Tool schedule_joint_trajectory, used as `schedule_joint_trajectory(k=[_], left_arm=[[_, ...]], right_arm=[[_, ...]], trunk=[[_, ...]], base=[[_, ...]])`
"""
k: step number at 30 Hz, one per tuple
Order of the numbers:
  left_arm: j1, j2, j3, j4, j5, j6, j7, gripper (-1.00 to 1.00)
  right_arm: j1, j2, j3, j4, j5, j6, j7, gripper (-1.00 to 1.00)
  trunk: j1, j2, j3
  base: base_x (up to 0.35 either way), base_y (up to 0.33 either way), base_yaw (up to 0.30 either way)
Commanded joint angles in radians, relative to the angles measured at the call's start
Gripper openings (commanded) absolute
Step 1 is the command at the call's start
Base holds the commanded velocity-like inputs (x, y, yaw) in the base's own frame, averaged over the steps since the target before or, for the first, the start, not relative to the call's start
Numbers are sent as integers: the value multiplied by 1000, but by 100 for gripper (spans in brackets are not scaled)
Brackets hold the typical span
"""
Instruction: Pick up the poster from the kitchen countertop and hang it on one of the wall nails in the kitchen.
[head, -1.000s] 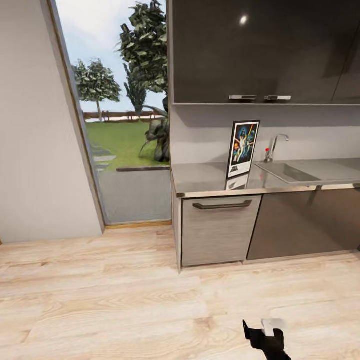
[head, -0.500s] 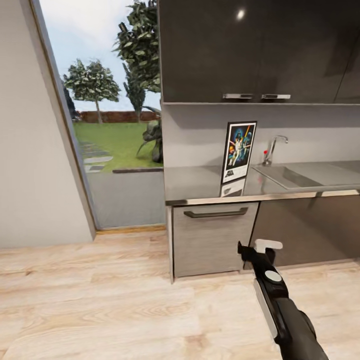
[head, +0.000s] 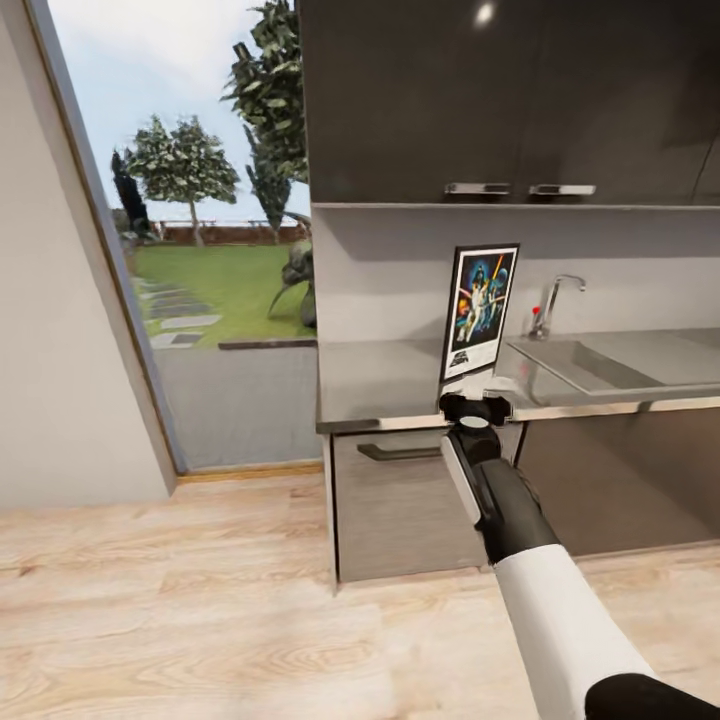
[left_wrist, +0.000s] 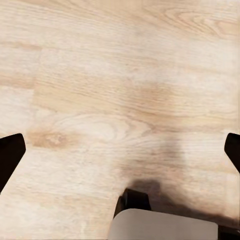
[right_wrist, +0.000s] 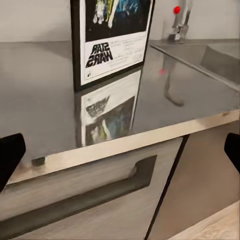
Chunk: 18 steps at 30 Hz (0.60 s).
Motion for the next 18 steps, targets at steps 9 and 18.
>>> schedule_joint_trajectory(k=[9,18], left_arm=[[0,4,4,0,0,-1,-7,100],[0,4,4,2,0,-1,-6,100]], right_arm=[[-53,16,11,130,-3,-5,-61,100],[-54,29,13,197,-20,-97,-163,100]], trunk=[[1,0,-1],[1,0,-1]], base=[[340,63,0],[340,67,0]])
